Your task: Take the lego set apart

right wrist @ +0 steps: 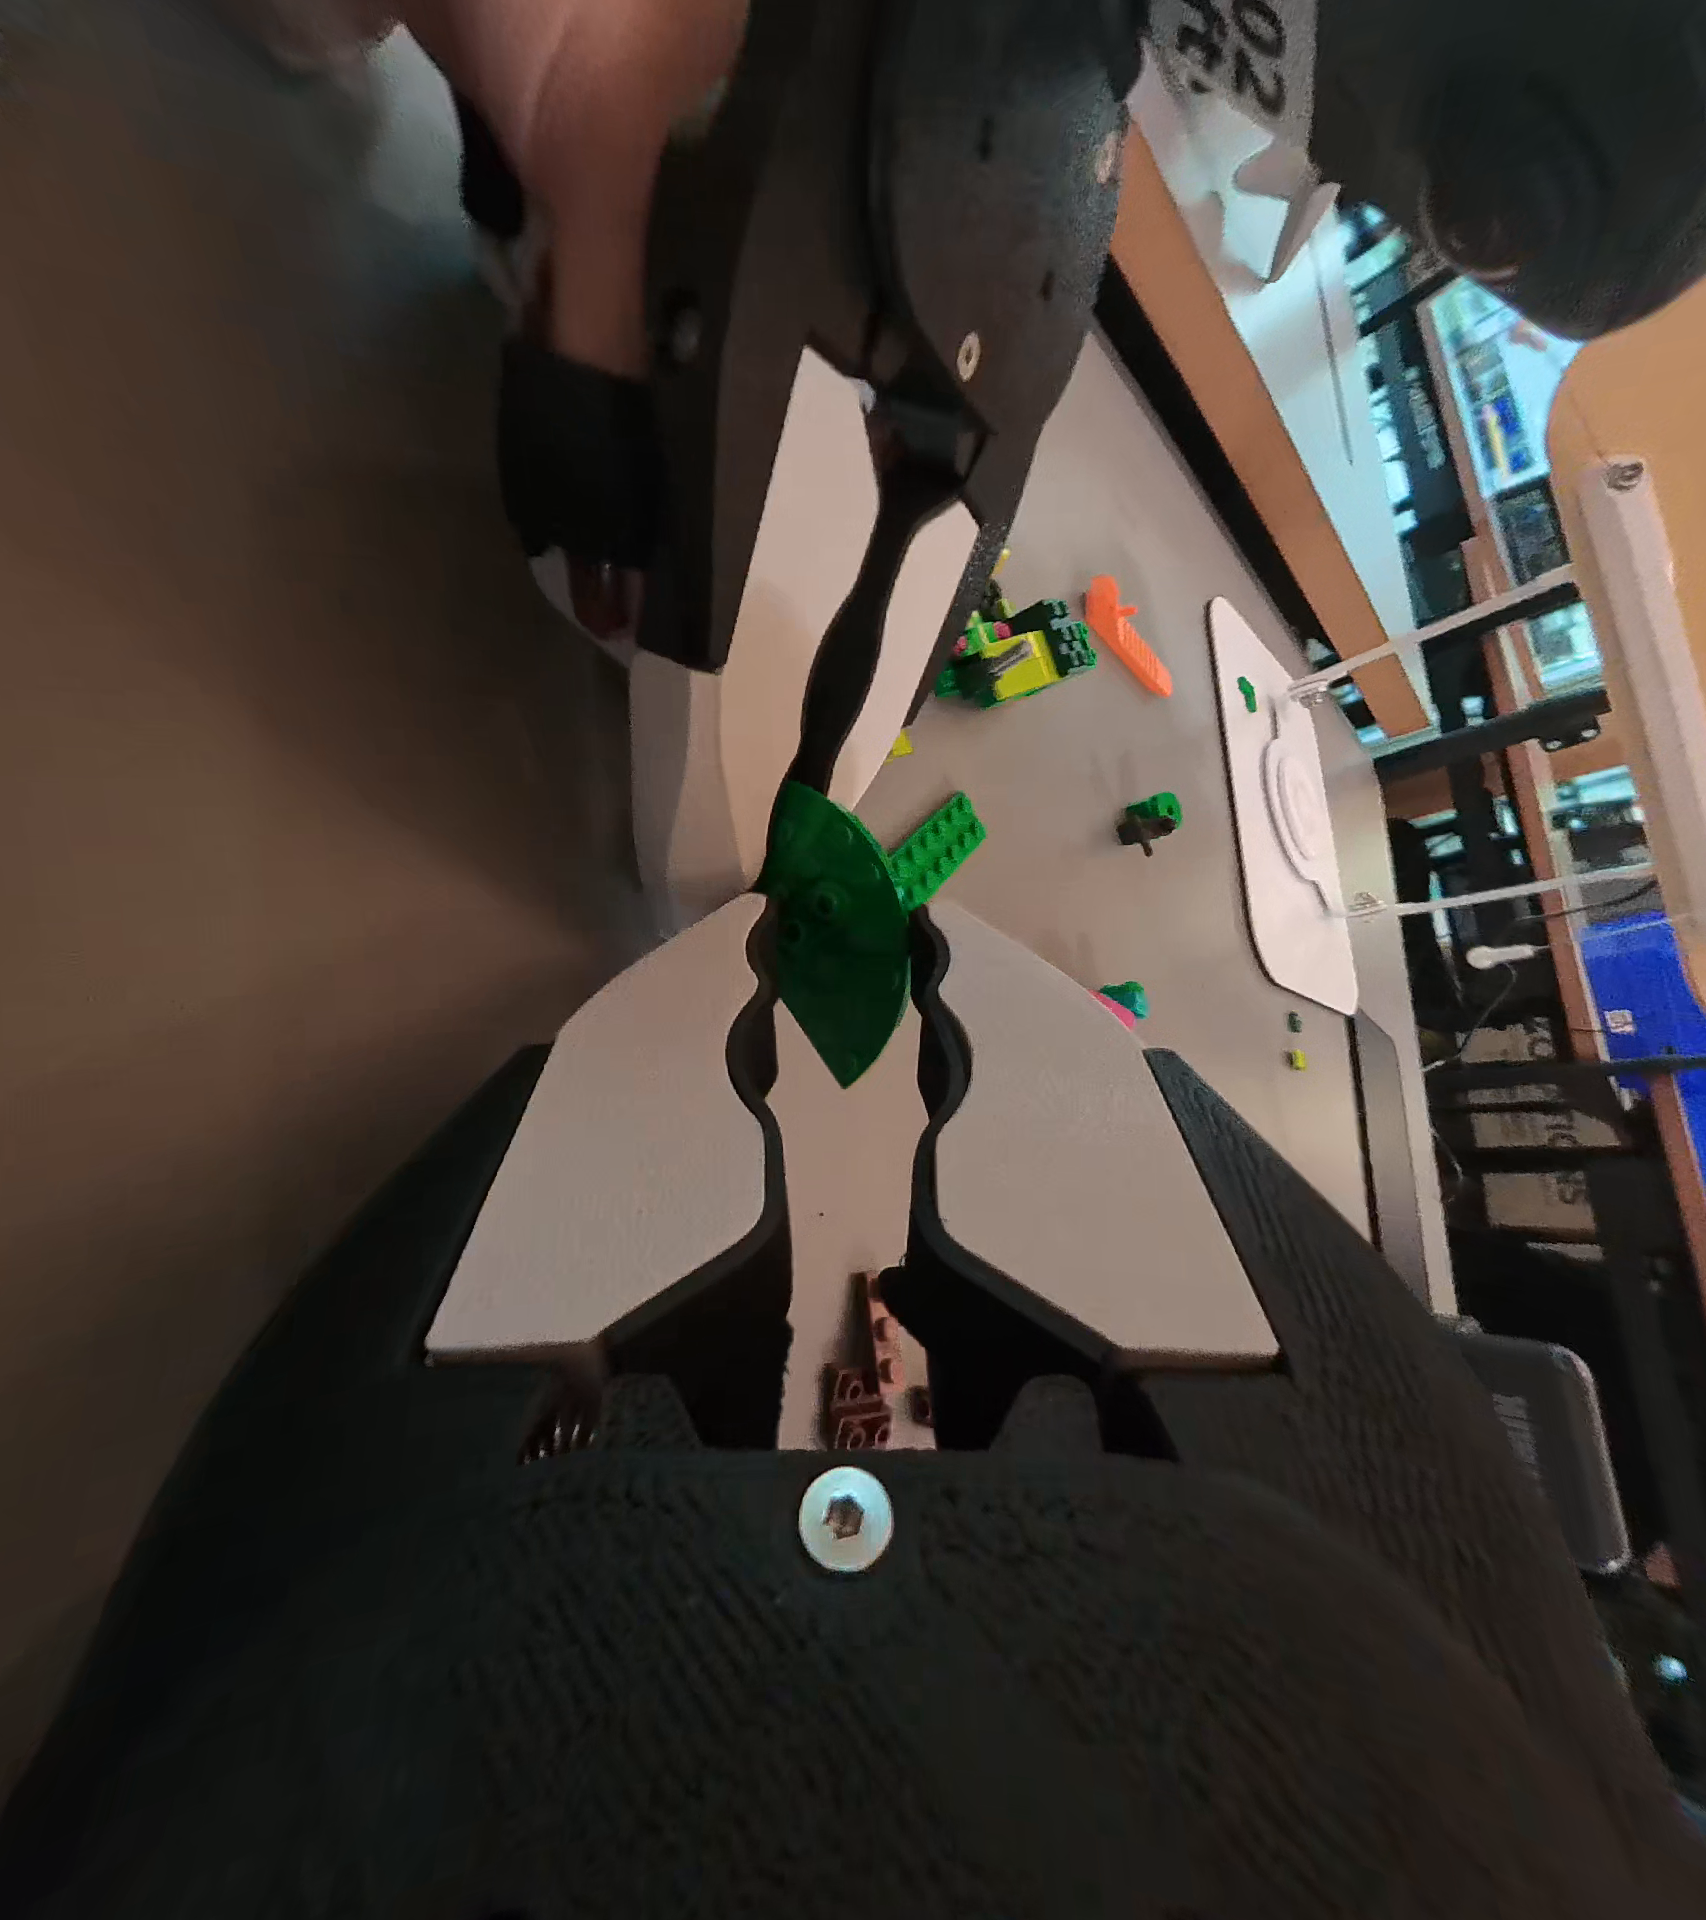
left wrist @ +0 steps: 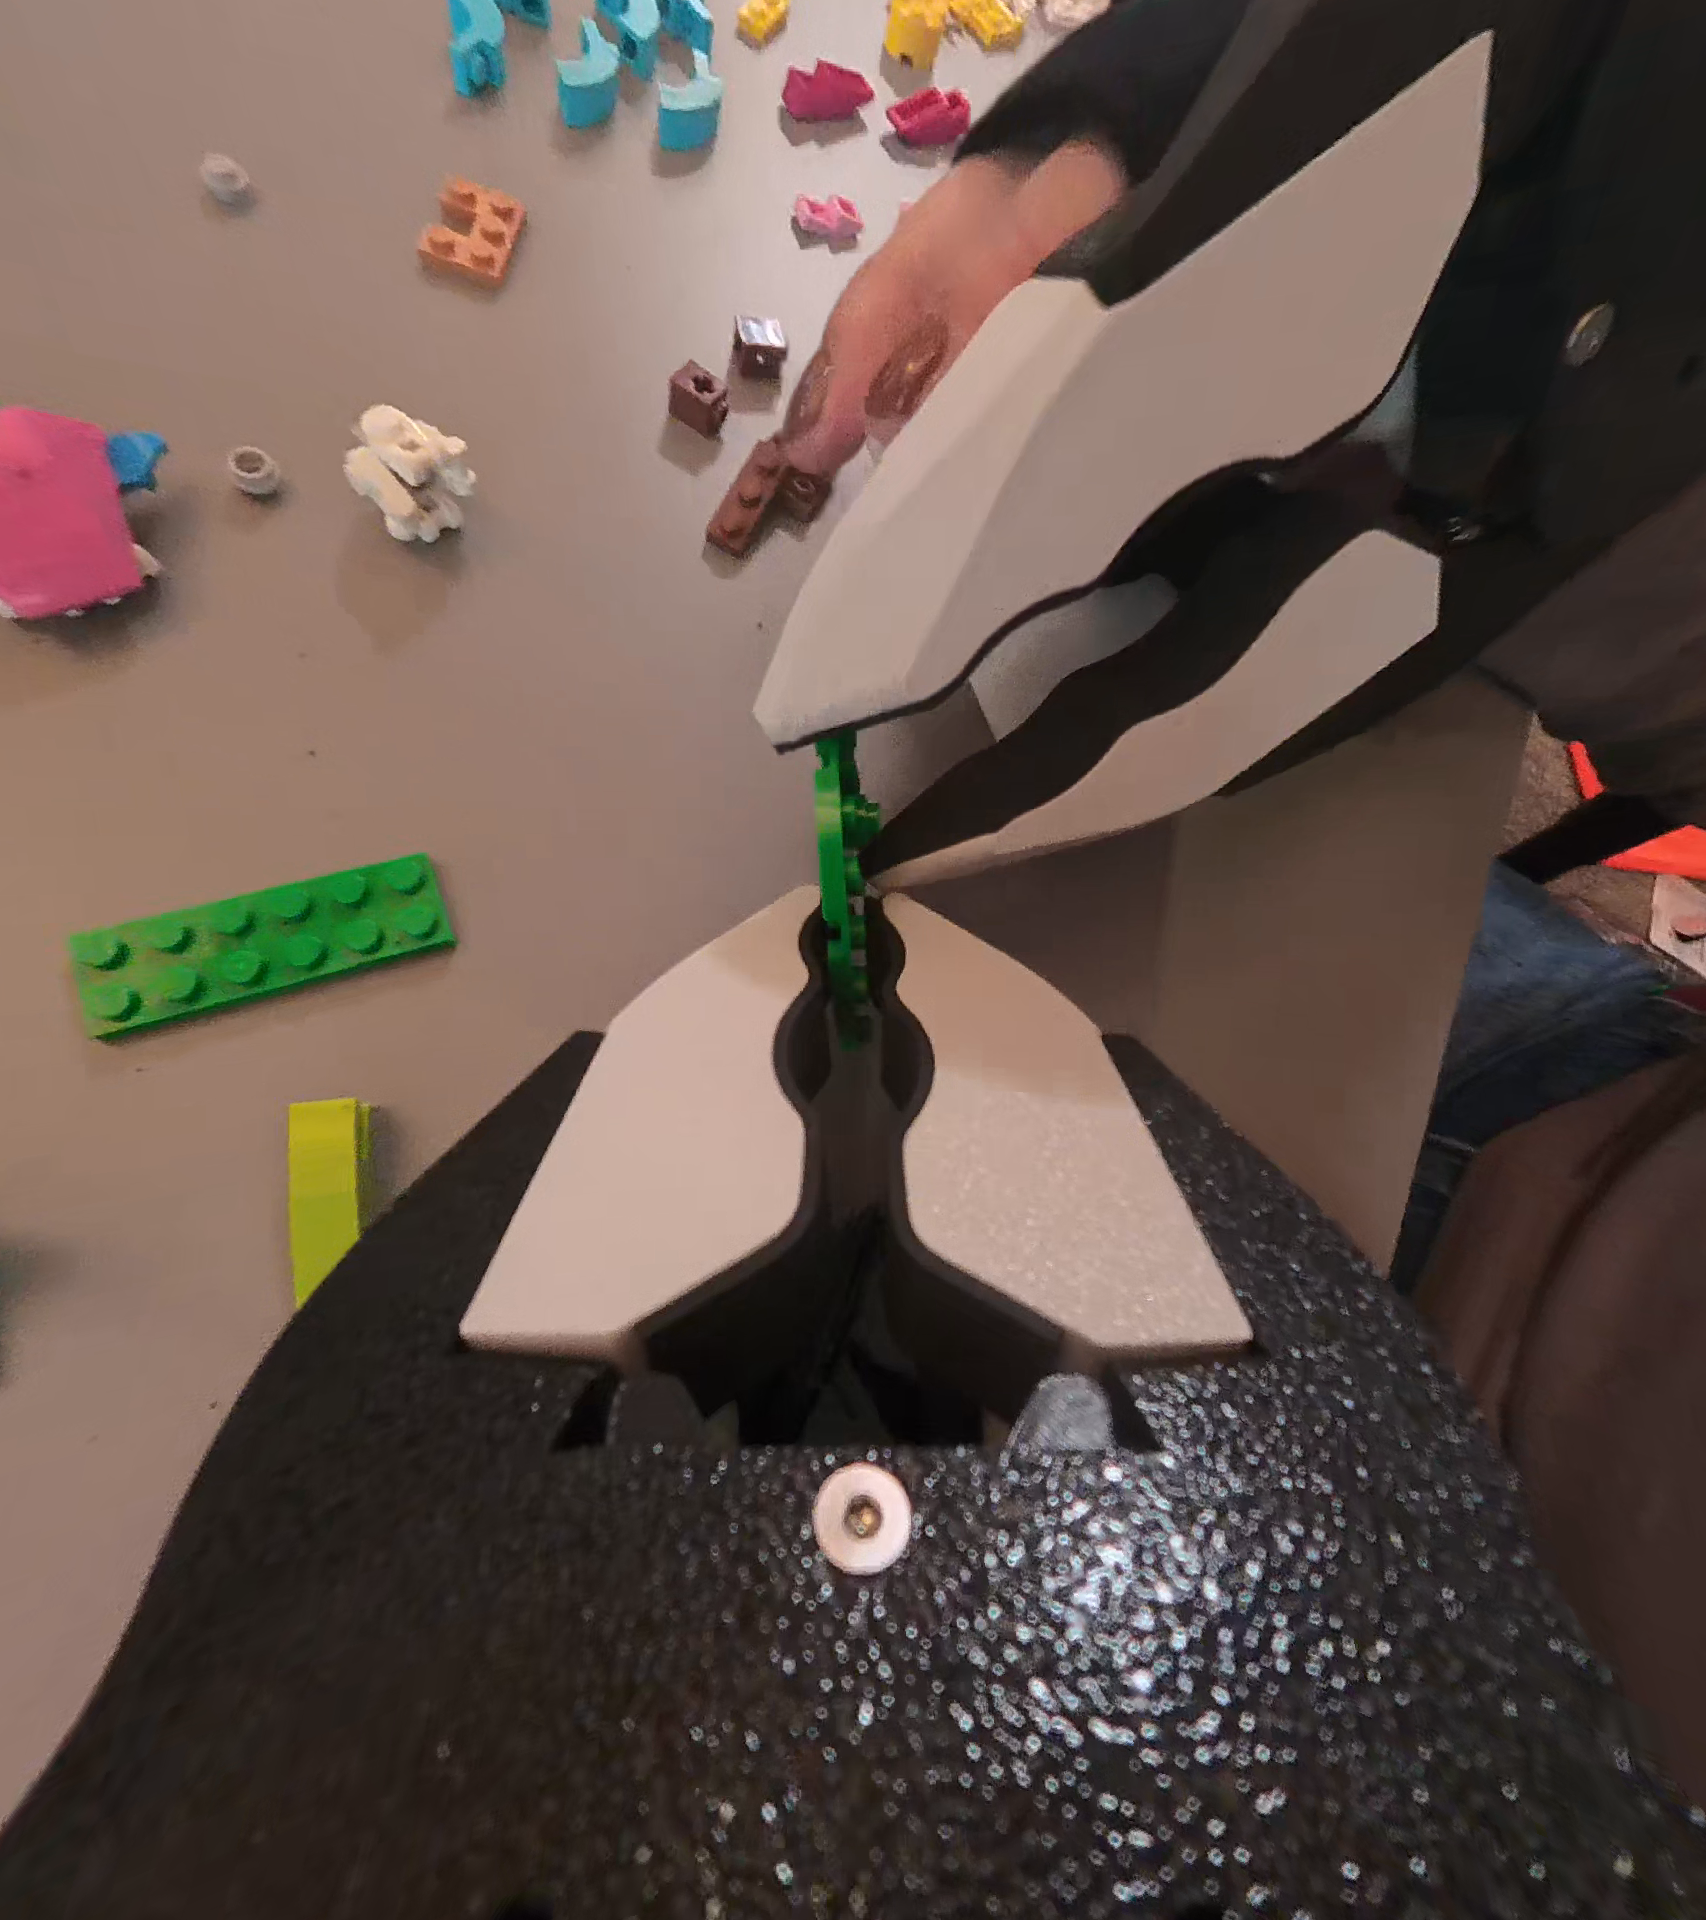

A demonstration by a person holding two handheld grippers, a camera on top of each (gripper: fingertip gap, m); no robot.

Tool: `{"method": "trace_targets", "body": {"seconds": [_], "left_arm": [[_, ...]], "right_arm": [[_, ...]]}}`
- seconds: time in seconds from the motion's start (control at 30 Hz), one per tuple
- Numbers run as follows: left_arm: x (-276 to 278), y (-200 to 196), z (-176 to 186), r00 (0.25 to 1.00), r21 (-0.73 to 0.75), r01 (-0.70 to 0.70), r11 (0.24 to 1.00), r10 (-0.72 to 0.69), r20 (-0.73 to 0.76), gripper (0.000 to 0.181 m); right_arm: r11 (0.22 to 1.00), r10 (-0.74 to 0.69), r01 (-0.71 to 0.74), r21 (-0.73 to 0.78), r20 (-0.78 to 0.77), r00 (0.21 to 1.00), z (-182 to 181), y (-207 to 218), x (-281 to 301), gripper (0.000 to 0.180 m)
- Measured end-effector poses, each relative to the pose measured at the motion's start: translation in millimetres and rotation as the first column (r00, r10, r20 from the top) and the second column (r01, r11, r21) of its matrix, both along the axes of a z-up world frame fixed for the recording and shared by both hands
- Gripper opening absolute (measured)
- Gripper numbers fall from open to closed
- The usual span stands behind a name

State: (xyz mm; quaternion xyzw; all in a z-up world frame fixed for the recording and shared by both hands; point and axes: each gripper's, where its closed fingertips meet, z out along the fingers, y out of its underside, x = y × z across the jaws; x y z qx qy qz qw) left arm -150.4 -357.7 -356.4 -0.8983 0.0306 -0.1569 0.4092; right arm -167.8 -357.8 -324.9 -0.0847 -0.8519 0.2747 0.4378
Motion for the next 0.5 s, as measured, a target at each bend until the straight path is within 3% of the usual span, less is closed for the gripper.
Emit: {"method": "trace_targets", "body": {"seconds": [0.5], "left_arm": [[12.3,-3.4,-6.0,0.982,-0.056,0.094,0.994,-0.102,-0.156,0.006]], "right_arm": [[1.000,0.018,-0.015,-0.021,0.192,0.981,-5.2,-1.9,16.9,0.017]]}}
